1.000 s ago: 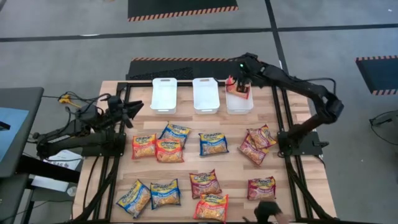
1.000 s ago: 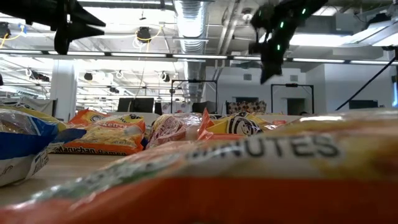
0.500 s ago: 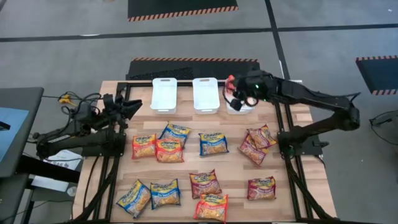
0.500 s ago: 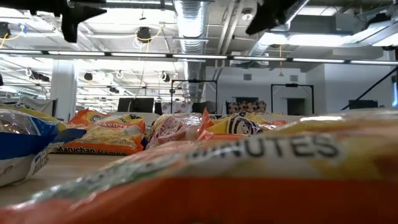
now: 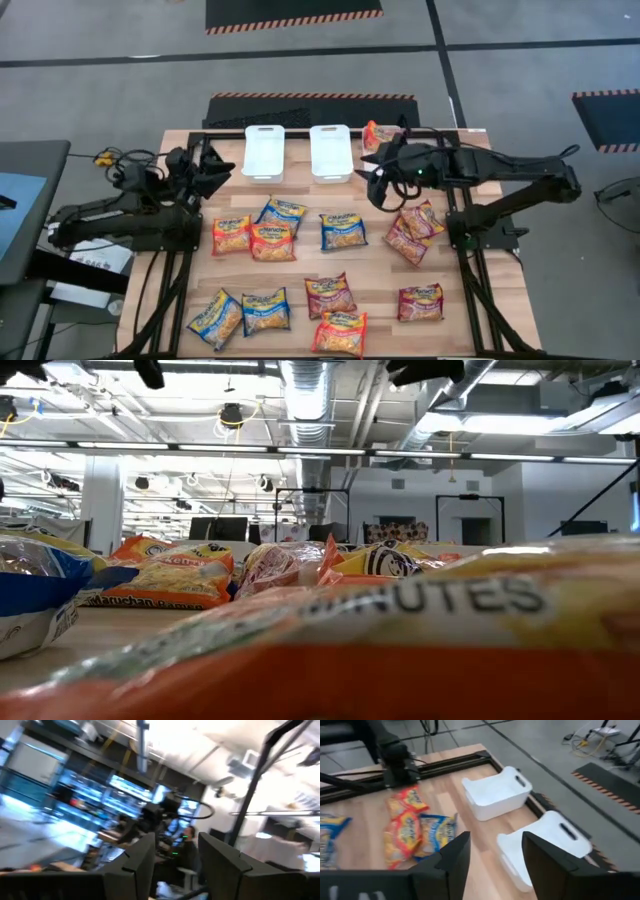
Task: Sort Maruchan noodles
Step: Put the bottom blue noodle pack into the top middle white bin
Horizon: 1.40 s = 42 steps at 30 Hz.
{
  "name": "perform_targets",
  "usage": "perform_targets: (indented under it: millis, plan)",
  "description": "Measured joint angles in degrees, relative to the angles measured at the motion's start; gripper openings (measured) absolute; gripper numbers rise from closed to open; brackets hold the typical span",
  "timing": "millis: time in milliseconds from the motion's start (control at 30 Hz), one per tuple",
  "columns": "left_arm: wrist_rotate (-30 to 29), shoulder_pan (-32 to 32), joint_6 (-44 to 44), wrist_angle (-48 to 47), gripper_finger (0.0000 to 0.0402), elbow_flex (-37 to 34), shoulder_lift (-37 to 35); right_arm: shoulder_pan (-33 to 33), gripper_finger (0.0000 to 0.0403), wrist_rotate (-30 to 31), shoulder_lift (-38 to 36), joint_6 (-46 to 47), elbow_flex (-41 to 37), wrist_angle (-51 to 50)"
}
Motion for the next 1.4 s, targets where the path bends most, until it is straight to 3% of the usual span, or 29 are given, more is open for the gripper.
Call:
perform_targets:
  millis: [100,233,433,600,833,1400]
  plan:
    - [4.3,0.0,-1.6,-1.5,0.0143,3.8,2.5,1.8,0.0218,-0.4,0.1,1.6,0.0,0.0]
    - [10.6,0.0,0.1,-12.3,0.0144,13.3,6.3,3.8,0.0220,-3.2,0.1,2.3,0.0,0.4]
    - [15.3,-0.4,5.0,-48.9,0.0144,29.5,13.4,7.0,0.0216,-3.4,0.6,4.4,0.0,0.9]
    - [16.8,-4.8,4.8,-68.1,0.0144,33.5,18.4,8.7,0.0215,-3.5,1.4,4.5,-0.1,0.7]
    - [16.2,-14.8,2.0,-72.1,0.0144,29.7,23.7,9.1,0.0215,-3.4,3.8,4.5,0.1,0.6]
    - [15.6,-33.1,-8.6,-61.8,0.0144,24.6,46.1,8.6,0.0215,-6.4,6.9,4.4,0.0,-1.0]
